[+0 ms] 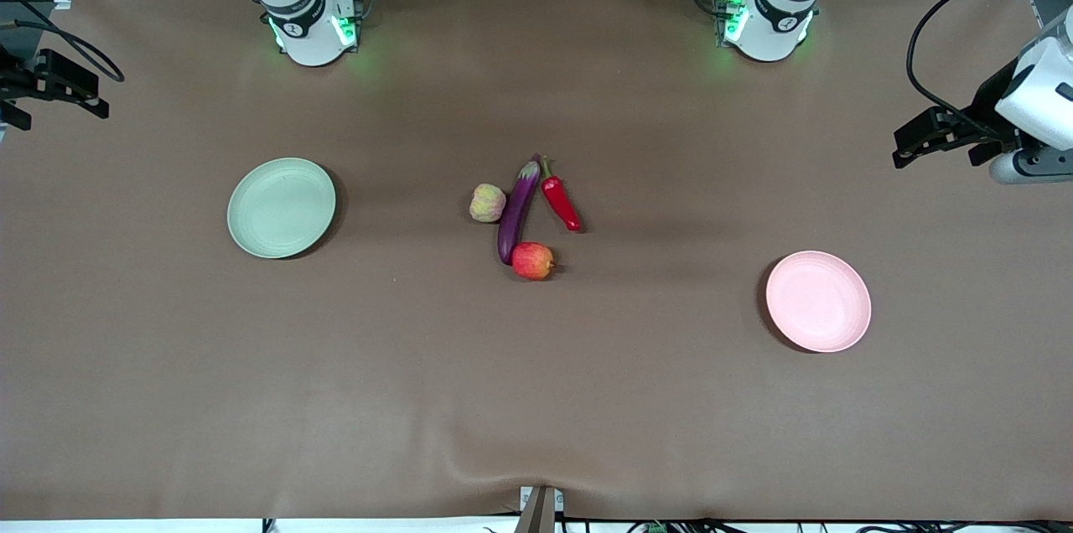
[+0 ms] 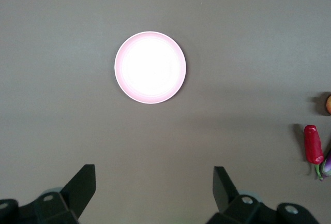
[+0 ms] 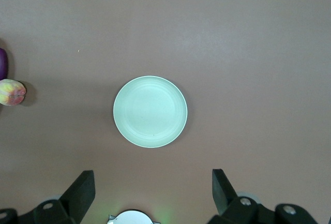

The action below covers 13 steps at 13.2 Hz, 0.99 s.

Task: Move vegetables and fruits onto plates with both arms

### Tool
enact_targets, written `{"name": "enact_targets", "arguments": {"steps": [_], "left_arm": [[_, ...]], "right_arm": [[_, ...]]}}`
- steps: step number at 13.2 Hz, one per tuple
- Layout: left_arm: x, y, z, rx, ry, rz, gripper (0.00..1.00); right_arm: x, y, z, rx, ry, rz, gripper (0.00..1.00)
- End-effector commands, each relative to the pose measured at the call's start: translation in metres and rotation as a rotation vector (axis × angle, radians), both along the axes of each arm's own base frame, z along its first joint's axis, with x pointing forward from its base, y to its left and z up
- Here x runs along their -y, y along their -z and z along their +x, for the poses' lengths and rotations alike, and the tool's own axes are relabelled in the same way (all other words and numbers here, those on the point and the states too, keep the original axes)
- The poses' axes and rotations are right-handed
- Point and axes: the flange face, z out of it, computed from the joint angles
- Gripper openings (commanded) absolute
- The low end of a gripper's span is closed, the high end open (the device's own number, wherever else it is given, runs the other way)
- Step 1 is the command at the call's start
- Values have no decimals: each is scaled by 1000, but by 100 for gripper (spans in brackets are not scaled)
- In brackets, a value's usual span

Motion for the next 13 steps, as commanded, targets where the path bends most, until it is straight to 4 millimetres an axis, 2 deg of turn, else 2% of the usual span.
{"name": "enact_targets", "arguments": {"steps": [1,7,10,13], "left_arm": [[-7,-8,-3,-16,-14,4,100],[-6,-9,-4,-16,-9,41,100],[-6,-9,-5,-19,-14,38,100],[-2,-6,-8,-44,-72,41,100]], "right_arm": [[1,-1,-2,5,-1,20,100],[-1,2,-1,-2,-7,15,100],[4,1,-1,-2,0,3,100],[3,2,-1,-3,-2,3,100]]}}
